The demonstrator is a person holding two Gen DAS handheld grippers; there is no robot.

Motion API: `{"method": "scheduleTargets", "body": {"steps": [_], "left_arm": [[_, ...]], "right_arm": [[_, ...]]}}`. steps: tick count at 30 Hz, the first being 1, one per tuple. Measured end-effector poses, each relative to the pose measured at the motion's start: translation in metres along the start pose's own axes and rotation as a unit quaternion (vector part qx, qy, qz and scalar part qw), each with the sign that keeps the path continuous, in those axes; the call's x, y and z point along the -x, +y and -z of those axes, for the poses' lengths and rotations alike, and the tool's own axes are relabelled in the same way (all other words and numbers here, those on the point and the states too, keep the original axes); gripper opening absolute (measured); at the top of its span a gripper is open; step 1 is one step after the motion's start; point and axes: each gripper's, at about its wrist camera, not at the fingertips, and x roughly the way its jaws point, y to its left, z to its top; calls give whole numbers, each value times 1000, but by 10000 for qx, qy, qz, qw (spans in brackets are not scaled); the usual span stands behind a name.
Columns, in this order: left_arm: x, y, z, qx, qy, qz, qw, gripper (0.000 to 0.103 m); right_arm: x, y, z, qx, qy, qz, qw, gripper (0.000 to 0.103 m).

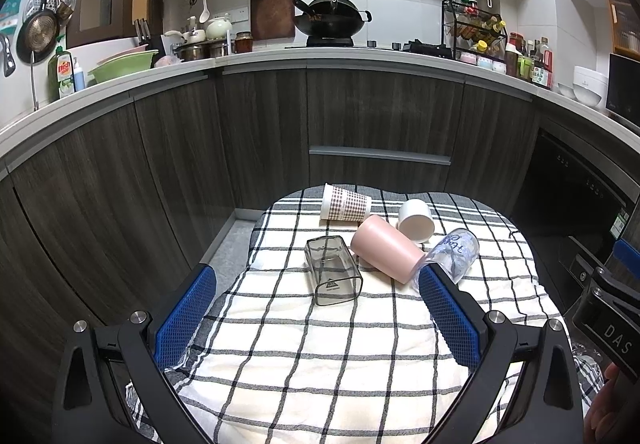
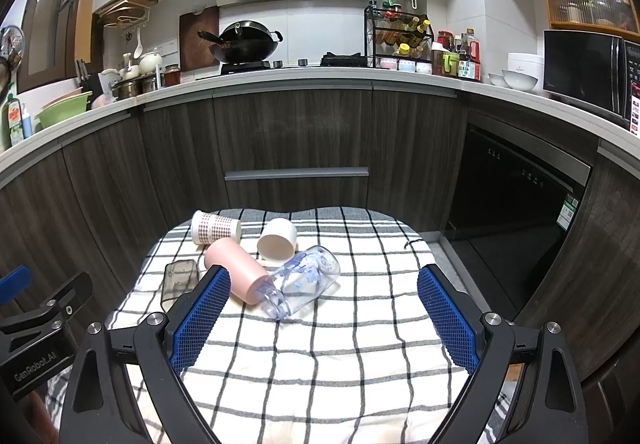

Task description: Flip cup upside down

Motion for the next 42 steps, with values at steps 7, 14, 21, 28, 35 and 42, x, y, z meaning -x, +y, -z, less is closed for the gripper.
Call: {"method": "scheduleTargets", "body": {"steps": [7, 14, 21, 28, 35, 42], "left_arm": [[0, -1, -1, -15, 11, 0, 10000, 103], [0, -1, -2, -25, 8, 18, 10000, 103], [0, -2, -2, -27, 4, 22, 10000, 103], [0, -3, -2, -30, 7, 13, 10000, 103], [-2, -5, -1, -45, 35, 20, 10000, 103], [-7, -7, 0, -47, 63, 13, 10000, 103]], "right_arm": [[1, 0, 0, 8, -2, 1, 10000, 95], [0, 1, 0, 0, 18, -1, 10000, 95], [0, 0, 0, -2, 19, -3, 10000, 95], [0, 0, -1, -1, 24, -6, 10000, 95], [0, 0, -1, -4, 36, -7, 10000, 95], [1, 0, -3, 3, 53, -7, 10000, 95]]}}
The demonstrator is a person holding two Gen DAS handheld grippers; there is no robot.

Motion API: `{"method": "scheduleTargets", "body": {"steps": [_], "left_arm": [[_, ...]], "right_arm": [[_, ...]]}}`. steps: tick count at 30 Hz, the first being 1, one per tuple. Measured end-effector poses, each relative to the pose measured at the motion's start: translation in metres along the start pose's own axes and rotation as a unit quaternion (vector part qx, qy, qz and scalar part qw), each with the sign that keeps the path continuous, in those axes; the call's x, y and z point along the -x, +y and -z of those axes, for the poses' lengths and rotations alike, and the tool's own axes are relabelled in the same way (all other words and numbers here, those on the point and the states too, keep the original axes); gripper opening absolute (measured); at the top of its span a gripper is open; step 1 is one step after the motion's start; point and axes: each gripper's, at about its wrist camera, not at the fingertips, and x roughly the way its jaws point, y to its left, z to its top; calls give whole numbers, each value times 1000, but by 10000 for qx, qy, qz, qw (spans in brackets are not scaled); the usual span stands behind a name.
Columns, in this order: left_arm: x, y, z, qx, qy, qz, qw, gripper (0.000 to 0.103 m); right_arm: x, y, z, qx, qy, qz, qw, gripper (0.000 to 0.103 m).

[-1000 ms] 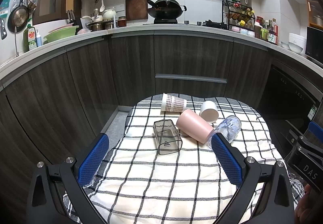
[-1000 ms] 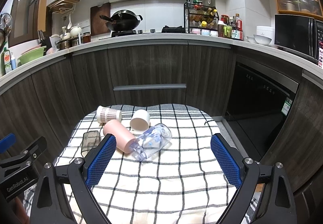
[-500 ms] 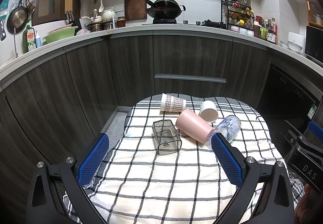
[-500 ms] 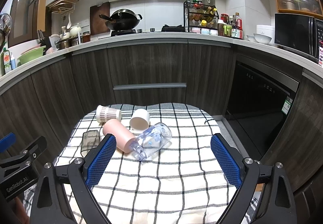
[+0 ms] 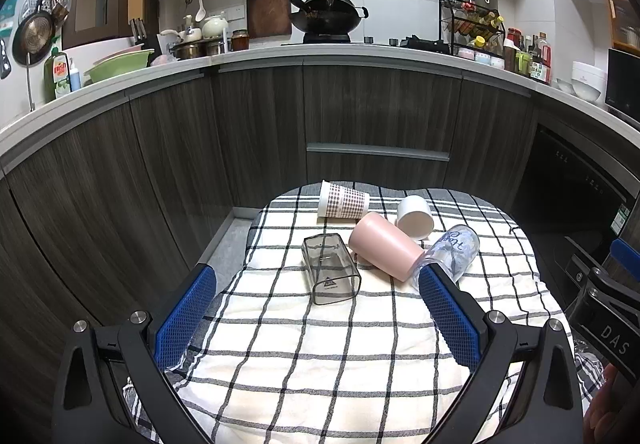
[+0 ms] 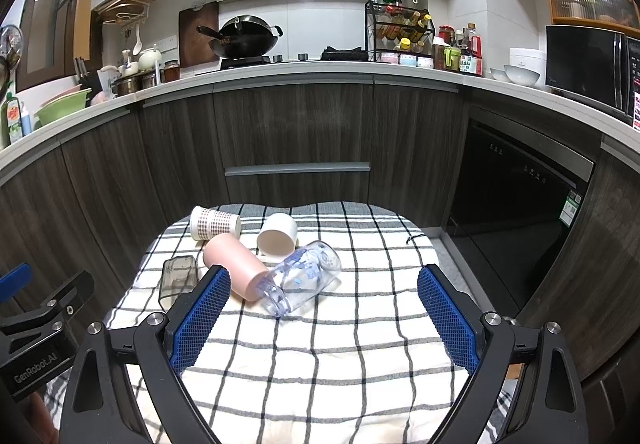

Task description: Flip cup upside down

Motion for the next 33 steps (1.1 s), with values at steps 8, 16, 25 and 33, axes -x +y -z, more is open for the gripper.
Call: {"method": "scheduleTargets", "body": {"steps": [8, 16, 25, 33], "left_arm": [[-8, 5, 1, 53, 53, -73, 9999, 103], [-22, 8, 2, 116, 114, -185, 9997, 103], [-42, 14, -2, 379, 164, -489, 9979, 103], [-67, 24, -17, 860, 212, -1055, 9905, 103]], "right_arm": [[-17, 8, 13, 59, 74, -45, 9999, 95], [-32, 17, 7, 253, 123, -182, 9994, 95], [-67, 40, -17, 800, 118, -567, 9951, 95], [-131, 64, -39, 1287, 970, -1213, 9794, 95]]}}
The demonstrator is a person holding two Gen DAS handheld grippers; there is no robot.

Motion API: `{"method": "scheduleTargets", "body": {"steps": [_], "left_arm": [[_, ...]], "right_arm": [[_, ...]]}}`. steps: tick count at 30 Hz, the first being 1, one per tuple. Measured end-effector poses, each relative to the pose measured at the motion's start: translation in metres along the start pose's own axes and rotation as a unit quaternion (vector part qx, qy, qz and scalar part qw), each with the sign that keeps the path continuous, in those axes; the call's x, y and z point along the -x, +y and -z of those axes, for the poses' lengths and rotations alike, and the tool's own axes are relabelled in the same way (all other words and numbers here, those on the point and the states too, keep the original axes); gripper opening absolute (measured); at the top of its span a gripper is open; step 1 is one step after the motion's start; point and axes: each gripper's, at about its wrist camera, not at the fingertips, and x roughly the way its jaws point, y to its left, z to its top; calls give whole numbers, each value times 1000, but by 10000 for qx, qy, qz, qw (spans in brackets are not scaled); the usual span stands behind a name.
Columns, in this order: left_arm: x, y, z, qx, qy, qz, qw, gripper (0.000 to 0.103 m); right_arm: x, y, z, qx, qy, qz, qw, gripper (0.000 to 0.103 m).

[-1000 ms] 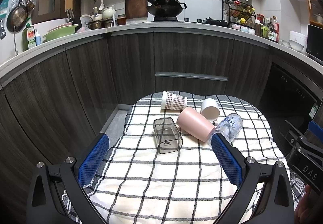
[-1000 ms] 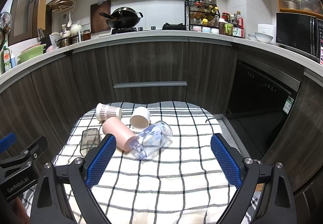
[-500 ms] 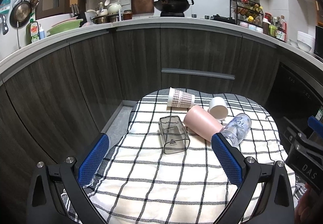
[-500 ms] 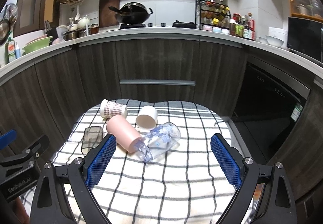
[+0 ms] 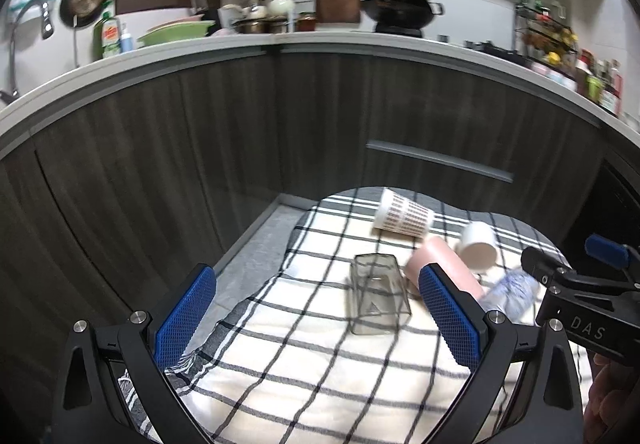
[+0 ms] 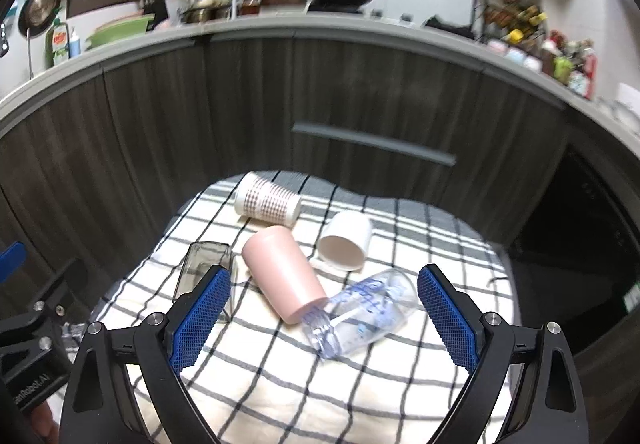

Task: Flip cup upside down
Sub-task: 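Move the right tool down to the pink cup and close on it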

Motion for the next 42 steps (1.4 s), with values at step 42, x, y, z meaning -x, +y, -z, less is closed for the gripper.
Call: {"method": "scheduleTargets", "body": {"steps": [42], "left_arm": [[-113, -8, -11, 587, 715, -606, 9939, 103]], "right_arm": [[-224, 45, -18, 1589, 3225, -1101, 9266, 71]]}}
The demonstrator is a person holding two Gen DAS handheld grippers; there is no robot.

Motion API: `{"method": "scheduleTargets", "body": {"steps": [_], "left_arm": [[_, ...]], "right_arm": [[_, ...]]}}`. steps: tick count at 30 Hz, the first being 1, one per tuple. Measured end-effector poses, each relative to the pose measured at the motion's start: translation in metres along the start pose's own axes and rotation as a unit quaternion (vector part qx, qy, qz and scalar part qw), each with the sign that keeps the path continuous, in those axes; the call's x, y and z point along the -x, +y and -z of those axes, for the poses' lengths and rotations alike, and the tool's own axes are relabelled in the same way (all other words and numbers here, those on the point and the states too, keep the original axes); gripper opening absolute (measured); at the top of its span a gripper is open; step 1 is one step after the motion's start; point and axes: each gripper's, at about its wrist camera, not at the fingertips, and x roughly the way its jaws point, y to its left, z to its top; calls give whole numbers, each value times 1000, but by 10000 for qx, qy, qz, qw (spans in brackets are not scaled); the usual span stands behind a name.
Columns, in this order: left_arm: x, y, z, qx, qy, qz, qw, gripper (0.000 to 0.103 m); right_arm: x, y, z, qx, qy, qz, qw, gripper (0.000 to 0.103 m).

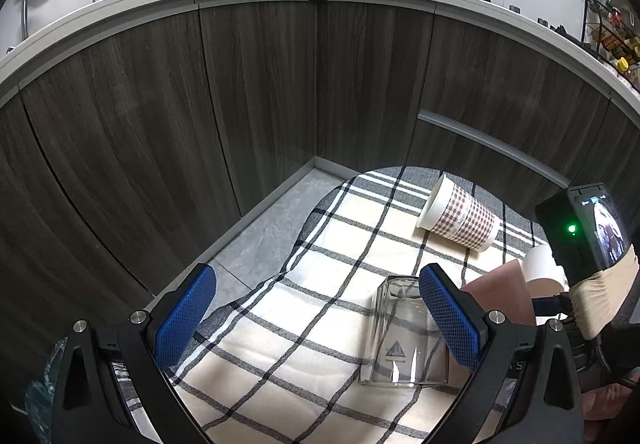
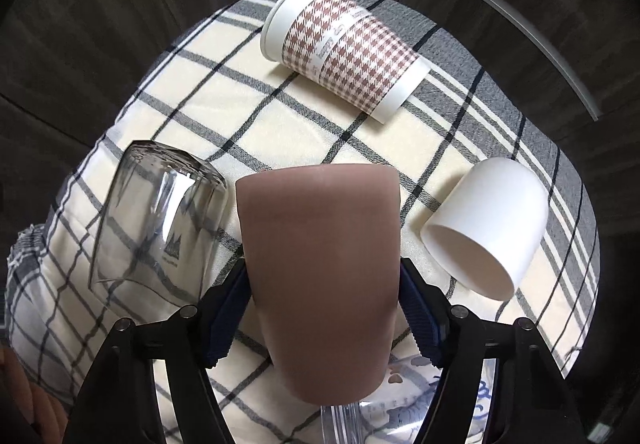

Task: Flip cup upside down
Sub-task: 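Move the right tool down to the pink cup and close on it, then lift the pink cup with the right tool and rotate it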

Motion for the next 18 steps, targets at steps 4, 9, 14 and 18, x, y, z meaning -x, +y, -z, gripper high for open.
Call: {"method": "scheduleTargets", "body": {"steps": [4, 9, 14, 18], "left_arm": [[13, 5, -6, 5, -111, 109, 9999, 103], [40, 18, -15, -184, -443, 251, 9985, 103], [61, 39, -17, -334, -561, 500, 9966, 103], [75, 57, -13, -700, -666, 785, 9922, 103]], "right_arm": [[17, -5, 1, -157, -185, -15, 9997, 71], [51, 4, 13, -523, -481, -146, 9974, 71], [78, 11, 47, -1260, -692, -449, 9886, 71], [84, 16, 82, -2113, -803, -743, 9713, 71]]}}
